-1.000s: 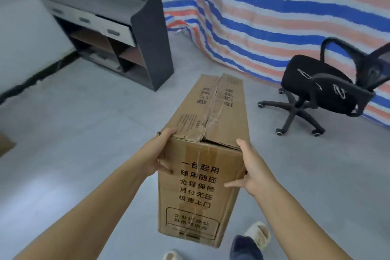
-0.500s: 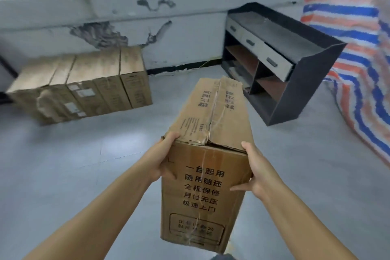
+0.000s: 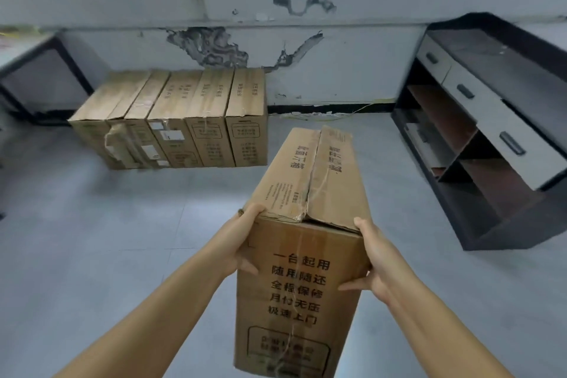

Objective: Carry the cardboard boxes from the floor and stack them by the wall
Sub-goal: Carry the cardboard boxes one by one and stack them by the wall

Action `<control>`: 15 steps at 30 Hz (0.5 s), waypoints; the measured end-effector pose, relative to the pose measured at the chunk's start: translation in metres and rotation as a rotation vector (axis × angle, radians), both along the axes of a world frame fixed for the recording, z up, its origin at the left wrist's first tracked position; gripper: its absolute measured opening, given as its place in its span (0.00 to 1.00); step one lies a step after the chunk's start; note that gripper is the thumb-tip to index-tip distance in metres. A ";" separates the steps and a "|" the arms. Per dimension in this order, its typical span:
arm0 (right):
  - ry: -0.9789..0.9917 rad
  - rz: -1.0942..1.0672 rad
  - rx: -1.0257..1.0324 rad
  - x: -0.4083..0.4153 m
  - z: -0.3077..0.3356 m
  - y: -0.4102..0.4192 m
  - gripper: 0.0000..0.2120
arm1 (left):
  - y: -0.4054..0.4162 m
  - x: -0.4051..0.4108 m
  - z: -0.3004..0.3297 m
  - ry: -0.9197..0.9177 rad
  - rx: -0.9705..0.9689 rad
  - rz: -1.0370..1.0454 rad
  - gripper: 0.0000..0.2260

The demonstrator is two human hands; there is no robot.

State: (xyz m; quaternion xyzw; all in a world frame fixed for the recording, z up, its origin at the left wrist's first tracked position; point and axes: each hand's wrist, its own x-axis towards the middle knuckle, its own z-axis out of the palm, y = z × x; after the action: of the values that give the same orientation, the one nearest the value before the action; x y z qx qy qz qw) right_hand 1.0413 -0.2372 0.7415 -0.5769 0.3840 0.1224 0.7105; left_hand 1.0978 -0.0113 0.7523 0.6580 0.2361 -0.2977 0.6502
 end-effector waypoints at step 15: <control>0.037 -0.004 -0.049 0.290 -0.003 0.040 0.11 | 0.037 0.290 -0.024 0.062 -0.029 0.053 0.20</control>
State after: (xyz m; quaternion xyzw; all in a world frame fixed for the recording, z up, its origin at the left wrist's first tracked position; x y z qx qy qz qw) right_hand 1.3318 -0.1971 0.7383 -0.5909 0.4010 0.1222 0.6892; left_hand 1.3874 0.0258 0.7280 0.6325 0.2692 -0.3039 0.6597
